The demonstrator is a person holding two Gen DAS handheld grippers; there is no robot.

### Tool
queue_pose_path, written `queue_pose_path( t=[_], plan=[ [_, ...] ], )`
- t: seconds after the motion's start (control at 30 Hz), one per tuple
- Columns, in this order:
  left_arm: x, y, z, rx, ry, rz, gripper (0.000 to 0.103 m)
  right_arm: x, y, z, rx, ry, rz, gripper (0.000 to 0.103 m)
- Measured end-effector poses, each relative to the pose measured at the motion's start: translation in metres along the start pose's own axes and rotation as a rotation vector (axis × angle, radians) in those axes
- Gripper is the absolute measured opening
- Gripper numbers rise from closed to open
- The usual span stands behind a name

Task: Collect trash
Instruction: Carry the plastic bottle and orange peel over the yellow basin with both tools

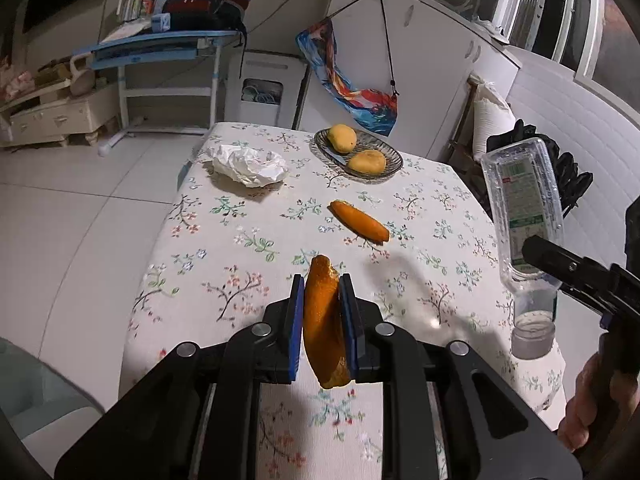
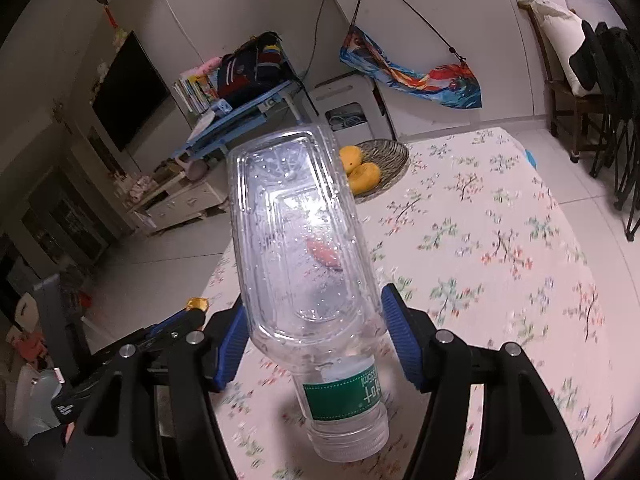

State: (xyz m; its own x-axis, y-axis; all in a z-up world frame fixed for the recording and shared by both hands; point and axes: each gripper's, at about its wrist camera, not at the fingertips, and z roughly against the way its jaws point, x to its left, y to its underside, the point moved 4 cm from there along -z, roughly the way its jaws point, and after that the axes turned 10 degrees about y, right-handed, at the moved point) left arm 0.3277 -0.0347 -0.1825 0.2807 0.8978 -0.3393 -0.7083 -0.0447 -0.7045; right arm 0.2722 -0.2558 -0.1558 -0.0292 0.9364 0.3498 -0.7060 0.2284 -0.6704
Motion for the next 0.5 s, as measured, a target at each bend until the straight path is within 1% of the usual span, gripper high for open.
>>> queue_pose_path(
  t=[0.1,0.5],
  plan=[
    [-0.003,0.007,0.009,-0.006,-0.007,0.005,0.017,0.001,0.009,0.008,0.002,-0.016,-0.001,0.062],
    [-0.015,0.028,0.032,-0.019,-0.026,-0.033,0.017,0.008,0.043,0.025,0.029,-0.070,-0.020,0.062]
  ],
)
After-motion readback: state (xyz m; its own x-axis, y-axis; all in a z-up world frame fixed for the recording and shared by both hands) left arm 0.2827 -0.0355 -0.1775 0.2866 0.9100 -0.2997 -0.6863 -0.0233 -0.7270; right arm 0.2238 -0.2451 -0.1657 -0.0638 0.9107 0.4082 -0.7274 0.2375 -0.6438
